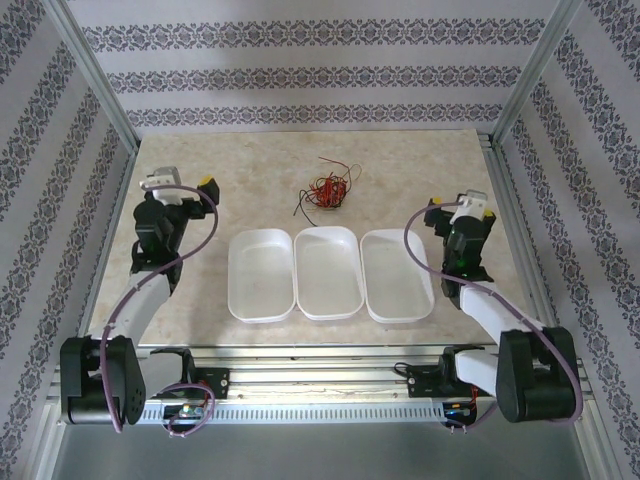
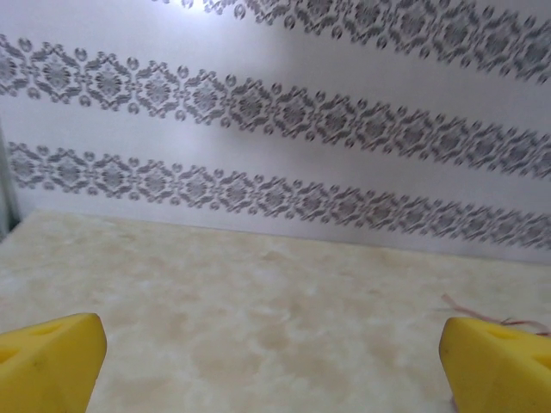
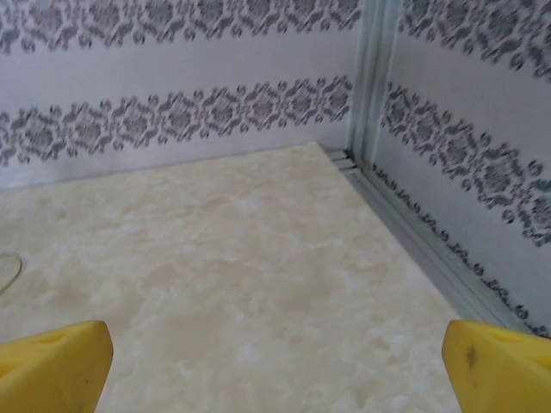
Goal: Untangle the cables
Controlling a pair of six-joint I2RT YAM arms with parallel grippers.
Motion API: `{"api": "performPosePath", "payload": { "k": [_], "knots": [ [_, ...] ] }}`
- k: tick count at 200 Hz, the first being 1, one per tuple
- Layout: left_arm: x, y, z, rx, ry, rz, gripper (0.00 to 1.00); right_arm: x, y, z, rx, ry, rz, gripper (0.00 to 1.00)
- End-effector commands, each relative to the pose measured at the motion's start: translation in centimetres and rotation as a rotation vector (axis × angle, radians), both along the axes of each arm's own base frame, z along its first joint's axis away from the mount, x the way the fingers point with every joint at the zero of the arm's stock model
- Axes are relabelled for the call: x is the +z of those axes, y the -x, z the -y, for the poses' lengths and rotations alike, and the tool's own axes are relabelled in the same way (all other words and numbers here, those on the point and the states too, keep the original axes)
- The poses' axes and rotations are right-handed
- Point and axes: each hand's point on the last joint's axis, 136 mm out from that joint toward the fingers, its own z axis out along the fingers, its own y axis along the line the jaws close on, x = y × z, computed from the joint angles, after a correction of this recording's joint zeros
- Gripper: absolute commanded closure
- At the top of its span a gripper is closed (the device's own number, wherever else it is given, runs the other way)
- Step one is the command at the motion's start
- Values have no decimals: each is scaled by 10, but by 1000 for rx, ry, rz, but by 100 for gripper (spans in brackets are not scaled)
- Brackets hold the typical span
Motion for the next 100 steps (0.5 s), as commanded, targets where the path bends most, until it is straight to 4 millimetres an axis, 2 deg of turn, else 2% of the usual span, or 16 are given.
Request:
{"api": "performPosePath", "payload": {
  "k": [1, 19, 51, 79, 100],
  "knots": [
    [-10, -7, 21, -72, 184, -111, 1, 1, 6, 9, -75, -53, -96, 2],
    [-8, -17, 42, -112, 195, -148, 1, 0, 4, 3, -58, -94, -140, 2],
    [-19, -39, 85, -177, 160, -278, 1, 2, -1, -14, -26, -169, -192, 2],
    [-39, -60, 134, -244, 113, -379, 1, 8, -10, -41, 11, -146, -275, 2],
    [-56, -72, 169, -300, 33, -451, 1, 12, -17, -70, 73, -138, -330, 2]
  ]
}}
